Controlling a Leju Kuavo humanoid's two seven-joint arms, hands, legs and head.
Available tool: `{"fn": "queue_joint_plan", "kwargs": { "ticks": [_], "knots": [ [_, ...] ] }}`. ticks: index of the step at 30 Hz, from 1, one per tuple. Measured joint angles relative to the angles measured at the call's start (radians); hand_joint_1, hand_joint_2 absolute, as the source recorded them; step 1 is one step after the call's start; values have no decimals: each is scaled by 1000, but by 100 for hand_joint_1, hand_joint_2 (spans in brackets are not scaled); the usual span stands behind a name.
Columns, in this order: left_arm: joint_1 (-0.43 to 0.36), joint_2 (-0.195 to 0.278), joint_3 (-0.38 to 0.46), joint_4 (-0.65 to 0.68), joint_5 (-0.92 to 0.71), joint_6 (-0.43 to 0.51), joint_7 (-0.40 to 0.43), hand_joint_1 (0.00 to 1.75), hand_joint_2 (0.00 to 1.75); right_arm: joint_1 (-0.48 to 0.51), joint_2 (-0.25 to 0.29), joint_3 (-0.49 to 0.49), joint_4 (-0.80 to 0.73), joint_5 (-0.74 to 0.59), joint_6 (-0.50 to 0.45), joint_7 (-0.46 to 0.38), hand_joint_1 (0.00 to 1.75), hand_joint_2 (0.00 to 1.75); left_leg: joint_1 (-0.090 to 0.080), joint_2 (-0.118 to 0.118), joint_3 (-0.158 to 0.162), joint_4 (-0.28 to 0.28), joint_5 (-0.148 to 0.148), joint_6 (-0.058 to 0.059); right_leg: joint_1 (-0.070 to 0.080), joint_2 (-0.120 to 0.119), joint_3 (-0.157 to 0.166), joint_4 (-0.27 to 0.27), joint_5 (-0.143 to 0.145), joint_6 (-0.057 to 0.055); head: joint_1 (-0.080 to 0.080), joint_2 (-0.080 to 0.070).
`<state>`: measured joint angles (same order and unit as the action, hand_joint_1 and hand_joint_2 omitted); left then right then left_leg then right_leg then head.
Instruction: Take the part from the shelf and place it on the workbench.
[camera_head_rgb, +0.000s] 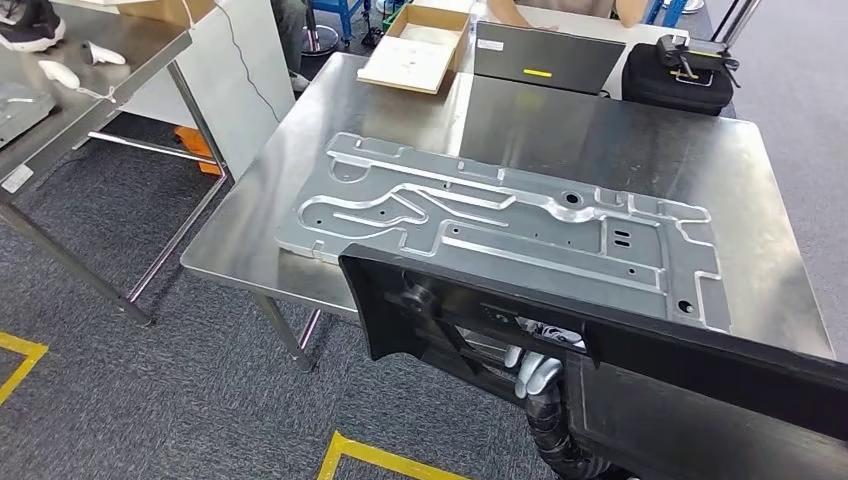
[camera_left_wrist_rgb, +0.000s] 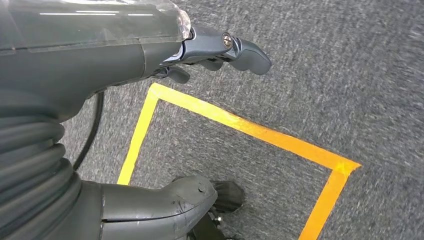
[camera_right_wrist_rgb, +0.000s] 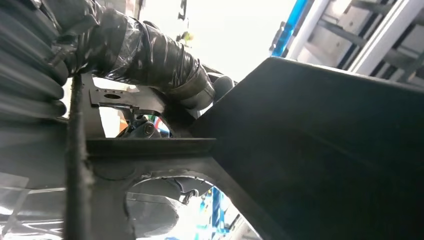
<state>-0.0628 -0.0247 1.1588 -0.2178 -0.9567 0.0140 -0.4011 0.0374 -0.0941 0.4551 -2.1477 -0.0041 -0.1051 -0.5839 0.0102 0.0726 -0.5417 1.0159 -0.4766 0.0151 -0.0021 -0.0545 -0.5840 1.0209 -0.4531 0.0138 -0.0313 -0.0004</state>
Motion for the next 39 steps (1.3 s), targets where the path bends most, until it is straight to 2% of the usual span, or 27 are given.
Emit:
{"fn": "queue_joint_plan", "kwargs": {
  "ticks": [1, 3, 5, 7, 8, 9, 10, 11, 13, 14, 16, 18, 20, 22, 23, 24, 25, 26, 28, 29, 30, 31, 32, 34, 36, 38, 39],
  "knots": [
    [0, 0, 0, 0, 0, 0, -1, 0, 175, -1, 1, 0, 0, -2, 0, -1, 175, 175, -1, 7, 2, -1, -2, -6, 4, 2, 0, -6, -3, -7, 0, 0],
    [-3, 1, 0, 0, -1, -1, -2, 0, 175, 0, 4, 0, -1, -6, 0, -3, 175, 175, -1, 14, 8, -3, -6, -19, 2, 21, 2, -13, 2, -20, 0, 0],
    [-6, 1, 0, 0, -2, -1, -3, 0, 175, -2, 7, 0, -2, -9, 3, -4, 175, 175, 1, -16, -5, 38, -38, -27, -4, 37, 8, -23, 8, -34, 0, 0],
    [-4, 2, 0, 0, -4, -1, -3, 0, 175, -3, 9, 0, -3, -13, 6, -4, 175, 175, 3, -54, -59, 154, -101, -30, -5, 52, 10, -26, 10, -43, 0, 0],
    [-1, 2, 1, 0, -4, -1, -3, 0, 175, -2, 10, 0, -3, -14, 7, -4, 175, 175, 4, -61, -91, 218, -126, -31, -4, 62, 10, -25, 9, -45, 0, 0],
    [1, 2, 1, 0, -5, -1, -2, 0, 175, -2, 10, 0, -3, -15, 8, -4, 175, 175, 4, -64, -116, 264, -136, -31, -2, 73, 9, -23, 8, -46, 0, 0],
    [3, 3, 2, 0, -5, -1, -2, 0, 175, -1, 10, 0, -2, -16, 10, -4, 175, 175, 4, -66, -126, 274, -126, -31, -2, 84, 9, -20, 7, -46, 0, 0],
    [3, 3, 2, 0, -5, -1, -1, 0, 175, -1, 10, 0, -2, -17, 11, -4, 175, 175, 4, -67, -116, 245, -96, -30, -1, 95, 9, -17, 6, -45, 0, 0],
    [3, 3, 4, 0, -6, -1, -1, 0, 175, -2, 10, 0, -2, -18, 12, -4, 175, 175, 4, -89, -61, 115, -25, -25, -1, 116, 9, -7, 0, -39, 0, 0],
    [2, 4, 5, 0, -6, -1, -2, 0, 175, -2, 10, 0, -2, -18, 12, -4, 175, 175, 4, -101, -38, 61, -5, -22, 0, 125, 7, -1, -3, -35, 0, 0],
    [1, 4, 6, 0, -6, -1, -2, 0, 175, -2, 11, 0, -2, -18, 12, -4, 175, 175, 1, -113, -20, 20, 0, -15, -1, 139, 1, 5, -5, -25, 0, 0],
    [-1, 4, 6, 0, -6, -1, -3, 0, 175, -2, 11, 0, -2, -18, 12, -3, 175, 175, 1, -97, -17, 13, 6, -5, -3, 146, -3, 4, -3, -13, 0, 0],
    [-4, 3, 7, 0, -6, -2, -3, 0, 175, -4, 11, 0, -2, -18, 12, -3, 175, 175, 5, -82, -14, 2, 14, 8, -2, 121, -15, 31, -22, -3, 0, 0],
    [-2, 3, 7, 0, -6, -2, -4, 0, 175, -7, 11, -1, -1, -14, 11, 3, 175, 175, 6, -68, -14, -3, 17, 17, -5, 81, -63, 130, -80, 7, 0, 0],
    [0, 3, 8, 0, -6, -2, -4, 0, 175, -8, 10, -2, 1, -9, 8, 11, 175, 175, 6, -60, -15, -3, 16, 18, -7, 71, -96, 195, -110, 12, 0, 0],
    [1, 3, 9, 0, -6, -3, -4, 0, 175, -8, 9, -5, 4, 0, 4, 24, 175, 175, 6, -54, -16, -2, 16, 18, -11, 65, -122, 247, -128, 16, 0, 0],
    [2, 3, 11, 0, -5, -4, -4, 0, 175, -8, 5, -10, 9, 12, -3, 41, 175, 175, 6, -48, -16, -2, 15, 18, -14, 62, -134, 268, -127, 20, 0, 0],
    [2, 3, 12, 0, -5, -5, -4, 0, 175, -10, -2, -17, 16, 29, -12, 64, 175, 175, 6, -44, -16, -2, 14, 17, -16, 60, -126, 251, -107, 21, 0, 0],
    [0, 3, 14, 0, -5, -10, -6, 0, 175, -21, -24, -40, 37, 57, -25, 111, 175, 175, 6, -40, -12, -2, 13, 13, -18, 51, -59, 121, -41, 18, 0, 0],
    [-1, 3, 15, 0, -5, -12, -7, 0, 175, -29, -36, -55, 50, 64, -26, 126, 175, 175, 4, -39, -10, -2, 12, 9, -16, 46, -25, 56, -19, 14, 0, 0],
    [-1, 3, 15, 0, -5, -13, -8, 0, 175, -36, -46, -71, 61, 64, -24, 133, 175, 175, 4, -38, -9, -2, 11, 4, -13, 42, -2, 11, -6, 8, 0, 0],
    [-1, 3, 15, 0, -5, -14, -9, 0, 175, -41, -56, -86, 70, 62, -23, 135, 175, 175, 3, -38, -9, -2, 10, -2, -9, 40, 7, -9, -5, 2, 0, 0],
    [-2, 3, 15, 0, -5, -14, -9, 0, 175, -45, -63, -99, 77, 60, -22, 135, 175, 175, 2, -37, -8, -4, 10, -9, -6, 43, 6, -9, -5, -3, 0, 0],
    [-2, 3, 15, 0, -5, -14, -9, 0, 175, -50, -71, -116, 87, 59, -22, 137, 175, 175, 3, -39, -7, -2, 6, -22, -9, 47, 9, -18, 0, -15, 0, 0],
    [-2, 3, 16, 0, -5, -13, -9, 0, 175, -55, -74, -125, 94, 60, -21, 139, 175, 175, 4, -51, -29, 54, -31, -30, -14, 50, 15, -28, 6, -29, 0, 0],
    [0, 4, 16, 0, -5, -13, -9, 0, 175, -58, -75, -129, 100, 61, -19, 141, 175, 175, 6, -62, -88, 178, -95, -34, -12, 53, 17, -29, 6, -38, 0, 0],
    [1, 4, 16, 0, -5, -13, -9, 0, 175, -59, -75, -130, 104, 61, -18, 142, 175, 175, 6, -64, -119, 238, -117, -36, -10, 56, 16, -28, 5, -39, 0, 0]
  ]
}}
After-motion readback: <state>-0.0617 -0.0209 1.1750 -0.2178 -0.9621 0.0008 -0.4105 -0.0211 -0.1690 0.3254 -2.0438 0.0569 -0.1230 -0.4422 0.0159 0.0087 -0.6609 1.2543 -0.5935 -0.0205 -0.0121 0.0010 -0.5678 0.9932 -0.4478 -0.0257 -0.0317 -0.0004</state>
